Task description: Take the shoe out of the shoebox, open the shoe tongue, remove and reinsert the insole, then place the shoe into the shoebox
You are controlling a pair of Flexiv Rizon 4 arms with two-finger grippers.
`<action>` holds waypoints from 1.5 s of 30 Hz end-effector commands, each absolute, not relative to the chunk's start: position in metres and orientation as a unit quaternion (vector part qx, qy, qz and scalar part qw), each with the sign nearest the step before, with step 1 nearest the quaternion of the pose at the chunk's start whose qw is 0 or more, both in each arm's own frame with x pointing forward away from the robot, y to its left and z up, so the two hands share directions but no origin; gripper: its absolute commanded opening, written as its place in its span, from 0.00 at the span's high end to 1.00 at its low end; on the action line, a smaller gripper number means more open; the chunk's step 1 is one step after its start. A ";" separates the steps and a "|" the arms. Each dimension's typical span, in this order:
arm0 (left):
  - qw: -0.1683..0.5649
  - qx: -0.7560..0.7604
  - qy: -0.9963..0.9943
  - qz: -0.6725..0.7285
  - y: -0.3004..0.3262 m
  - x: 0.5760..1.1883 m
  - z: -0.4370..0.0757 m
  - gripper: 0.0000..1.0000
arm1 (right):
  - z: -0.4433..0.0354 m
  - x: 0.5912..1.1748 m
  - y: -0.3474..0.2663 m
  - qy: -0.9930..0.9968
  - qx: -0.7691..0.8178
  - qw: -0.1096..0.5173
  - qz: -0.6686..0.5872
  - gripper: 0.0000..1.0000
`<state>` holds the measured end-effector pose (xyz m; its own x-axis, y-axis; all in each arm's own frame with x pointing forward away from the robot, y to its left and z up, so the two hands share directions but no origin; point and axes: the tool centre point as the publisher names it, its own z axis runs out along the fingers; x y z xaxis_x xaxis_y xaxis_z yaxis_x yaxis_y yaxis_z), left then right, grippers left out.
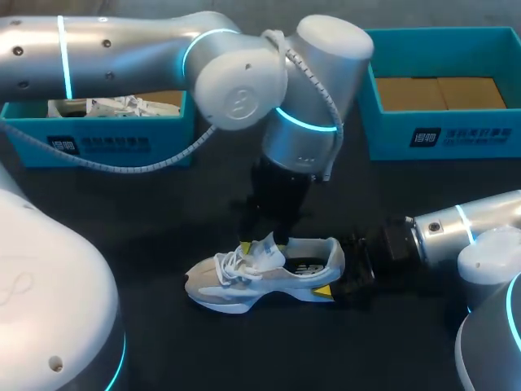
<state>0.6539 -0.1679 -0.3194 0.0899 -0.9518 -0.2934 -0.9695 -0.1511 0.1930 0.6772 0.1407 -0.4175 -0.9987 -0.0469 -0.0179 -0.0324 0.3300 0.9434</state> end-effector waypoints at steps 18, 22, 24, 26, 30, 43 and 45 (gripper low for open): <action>-0.014 -0.815 0.568 0.113 -0.148 0.644 -0.303 1.00 | -0.417 0.676 0.142 -0.816 0.024 0.005 -0.577 1.00; -0.062 -0.815 0.571 0.079 -0.126 0.645 -0.298 1.00 | -0.417 0.676 0.142 -0.816 0.024 0.005 -0.577 1.00; -0.086 -0.812 0.572 0.071 -0.115 0.646 -0.296 1.00 | -0.417 0.676 0.142 -0.816 0.024 0.005 -0.577 1.00; -0.107 -0.808 0.577 0.060 -0.106 0.646 -0.295 1.00 | -0.417 0.676 0.142 -0.816 0.024 0.005 -0.577 1.00; -0.135 -0.798 0.586 0.044 -0.089 0.646 -0.298 1.00 | -0.417 0.676 0.142 -0.816 0.024 0.005 -0.577 1.00; -0.149 -0.772 0.614 0.069 -0.063 0.640 -0.335 1.00 | -0.417 0.676 0.142 -0.816 0.024 0.005 -0.577 1.00; -0.146 -0.769 0.618 0.075 -0.061 0.638 -0.340 1.00 | -0.417 0.676 0.142 -0.816 0.024 0.005 -0.577 1.00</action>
